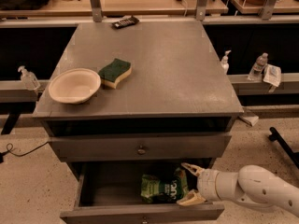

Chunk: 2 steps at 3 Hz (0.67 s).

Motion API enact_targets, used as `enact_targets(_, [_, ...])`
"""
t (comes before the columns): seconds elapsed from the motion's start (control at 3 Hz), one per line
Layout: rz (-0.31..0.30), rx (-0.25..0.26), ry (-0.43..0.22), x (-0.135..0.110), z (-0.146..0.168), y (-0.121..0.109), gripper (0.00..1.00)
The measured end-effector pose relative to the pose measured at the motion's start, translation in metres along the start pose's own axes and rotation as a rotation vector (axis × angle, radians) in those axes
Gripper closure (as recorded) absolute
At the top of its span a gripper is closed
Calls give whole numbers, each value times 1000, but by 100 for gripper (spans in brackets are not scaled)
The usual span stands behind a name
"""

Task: Place green rice chip bag into middle drawer

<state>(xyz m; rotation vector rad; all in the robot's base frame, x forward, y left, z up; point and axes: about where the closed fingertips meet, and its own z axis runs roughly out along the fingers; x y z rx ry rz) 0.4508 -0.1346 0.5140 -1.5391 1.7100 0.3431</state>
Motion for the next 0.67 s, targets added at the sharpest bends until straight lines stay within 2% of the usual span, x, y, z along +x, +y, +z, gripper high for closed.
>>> enact_targets(0.33, [0, 0, -1, 0, -1, 0, 26])
enact_targets(0.67, [1, 10, -23, -7, -13, 5, 0])
